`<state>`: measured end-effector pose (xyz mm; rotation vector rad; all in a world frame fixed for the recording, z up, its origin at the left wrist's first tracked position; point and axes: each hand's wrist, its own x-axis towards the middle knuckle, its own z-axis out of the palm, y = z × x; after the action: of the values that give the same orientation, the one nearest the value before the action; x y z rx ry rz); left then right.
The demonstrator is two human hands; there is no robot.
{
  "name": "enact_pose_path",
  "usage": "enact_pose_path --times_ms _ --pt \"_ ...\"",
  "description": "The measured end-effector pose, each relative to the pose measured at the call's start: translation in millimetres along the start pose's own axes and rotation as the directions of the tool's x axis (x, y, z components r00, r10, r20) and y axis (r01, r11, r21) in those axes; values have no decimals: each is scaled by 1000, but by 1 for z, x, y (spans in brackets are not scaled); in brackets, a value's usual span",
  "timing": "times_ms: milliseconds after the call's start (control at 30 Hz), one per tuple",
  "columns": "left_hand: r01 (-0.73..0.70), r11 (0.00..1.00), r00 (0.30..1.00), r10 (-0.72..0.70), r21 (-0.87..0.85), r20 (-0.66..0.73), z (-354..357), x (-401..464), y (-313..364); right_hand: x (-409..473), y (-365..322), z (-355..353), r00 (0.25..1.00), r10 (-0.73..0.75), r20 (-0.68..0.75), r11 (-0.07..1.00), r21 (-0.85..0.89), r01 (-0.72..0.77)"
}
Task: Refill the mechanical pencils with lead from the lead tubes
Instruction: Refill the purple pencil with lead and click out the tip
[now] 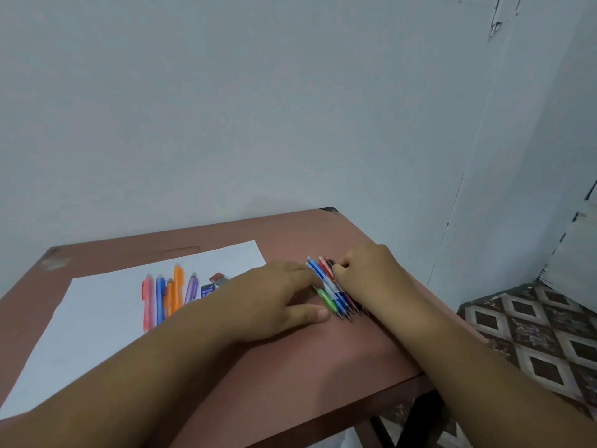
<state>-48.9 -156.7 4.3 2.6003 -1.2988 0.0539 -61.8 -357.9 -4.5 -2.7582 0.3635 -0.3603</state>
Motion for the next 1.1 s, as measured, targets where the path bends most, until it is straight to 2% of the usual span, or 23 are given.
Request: enact_pose_path --times_ms 167,300,433,533,700,833,1100 --pt "41 997 999 -42 -65 -14 -13 -20 -15 1 -2 -8 998 -44 -46 999 25 46" --pt "167 981 984 -172 -102 -41 -29 -52 -50 2 -16 -18 980 -187 -72 982 -22 186" --pt "383 909 906 -404 -162 -126 -41 -86 -91 10 -39 -12 938 -338 -71 941 -46 336" --pt "451 868 855 -487 -206 -178 -43 -100 -116 14 -65 1 894 -447 -29 894 -51 446" --pt "451 845 842 -509 -287 -176 -32 -107 -140 15 -114 12 776 -599 196 800 97 592" --pt "429 852 855 -490 -301 -170 -33 -105 -145 19 -138 20 668 -667 329 730 109 675" --pt "408 806 836 -518 -428 -179 -30 -106 -150 26 -171 33 639 -669 379 696 18 718"
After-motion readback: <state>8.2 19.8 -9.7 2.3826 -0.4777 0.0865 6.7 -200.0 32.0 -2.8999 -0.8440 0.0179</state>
